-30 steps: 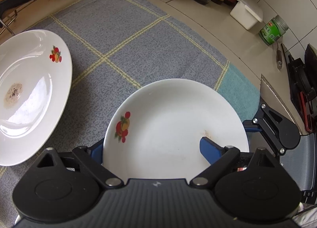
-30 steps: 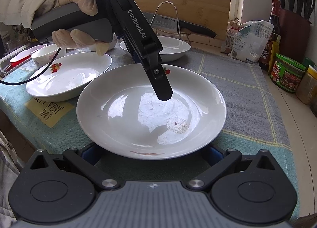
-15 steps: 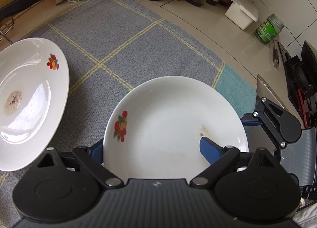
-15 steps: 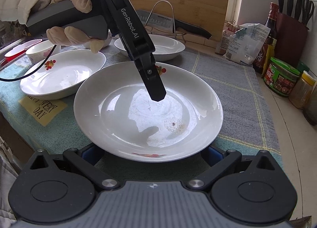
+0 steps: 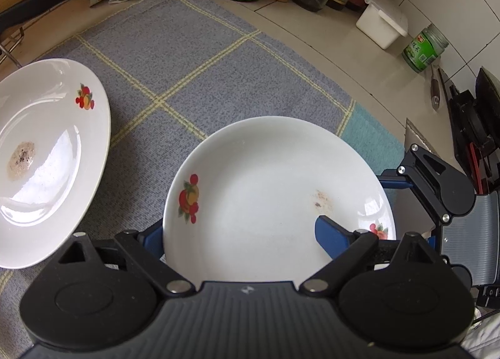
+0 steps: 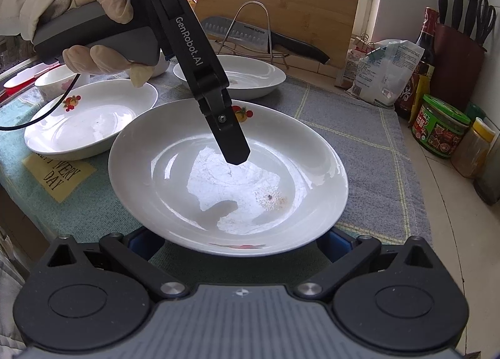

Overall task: Organize plates and bowls
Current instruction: 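Grasp the plate rim with the left gripper and lift it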

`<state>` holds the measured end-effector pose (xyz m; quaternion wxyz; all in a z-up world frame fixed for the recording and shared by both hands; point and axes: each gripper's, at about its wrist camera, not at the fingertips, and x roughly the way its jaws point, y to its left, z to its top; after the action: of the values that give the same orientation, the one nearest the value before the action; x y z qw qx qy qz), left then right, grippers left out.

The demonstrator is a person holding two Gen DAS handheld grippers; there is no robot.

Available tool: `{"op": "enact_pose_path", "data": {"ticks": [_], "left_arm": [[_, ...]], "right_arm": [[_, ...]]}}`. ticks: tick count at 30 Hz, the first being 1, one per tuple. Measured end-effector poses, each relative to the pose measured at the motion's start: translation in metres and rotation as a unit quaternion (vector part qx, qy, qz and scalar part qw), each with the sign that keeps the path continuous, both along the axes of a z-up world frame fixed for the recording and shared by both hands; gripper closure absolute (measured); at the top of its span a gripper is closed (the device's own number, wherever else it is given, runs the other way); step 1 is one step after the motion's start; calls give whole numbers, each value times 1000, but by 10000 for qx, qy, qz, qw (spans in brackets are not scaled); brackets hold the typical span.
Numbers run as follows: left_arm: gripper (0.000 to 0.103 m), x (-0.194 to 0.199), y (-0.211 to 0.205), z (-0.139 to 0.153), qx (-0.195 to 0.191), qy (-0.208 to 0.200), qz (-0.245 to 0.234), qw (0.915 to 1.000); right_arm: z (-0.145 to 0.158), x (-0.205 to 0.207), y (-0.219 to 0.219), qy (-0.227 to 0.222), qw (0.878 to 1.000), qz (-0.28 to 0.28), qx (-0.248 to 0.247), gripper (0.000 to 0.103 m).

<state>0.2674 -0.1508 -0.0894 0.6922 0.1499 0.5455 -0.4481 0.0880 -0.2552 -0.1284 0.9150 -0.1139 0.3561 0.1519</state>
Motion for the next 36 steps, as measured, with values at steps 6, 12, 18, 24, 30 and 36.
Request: {"op": "enact_pose_path", "data": {"ticks": [6,12,18,24,30,36], "left_arm": [[10,2,0,-5,2,57,7,10000],[10,2,-1,-5,-8,7,9,10000],[11,1,-3,0,9,-111,-2,9999],[11,5,-9,5,-30,-258,33,9997],[11,15,-19,10,-113,-368,128,9992],[11,33,-38,14,-215,-510,222,9982]], "right_arm": [[-4,1,-3,120,9996,237,92,0],[-6,3,-4,152,9992,330,137,0],[-3,4,-5,154,9995,258,87,0],[2,9,-11,50,9995,300,-67,0],[6,20,-23,-15,9993,331,-151,0],[9,38,-43,-110,9989,365,-271,0]]}}
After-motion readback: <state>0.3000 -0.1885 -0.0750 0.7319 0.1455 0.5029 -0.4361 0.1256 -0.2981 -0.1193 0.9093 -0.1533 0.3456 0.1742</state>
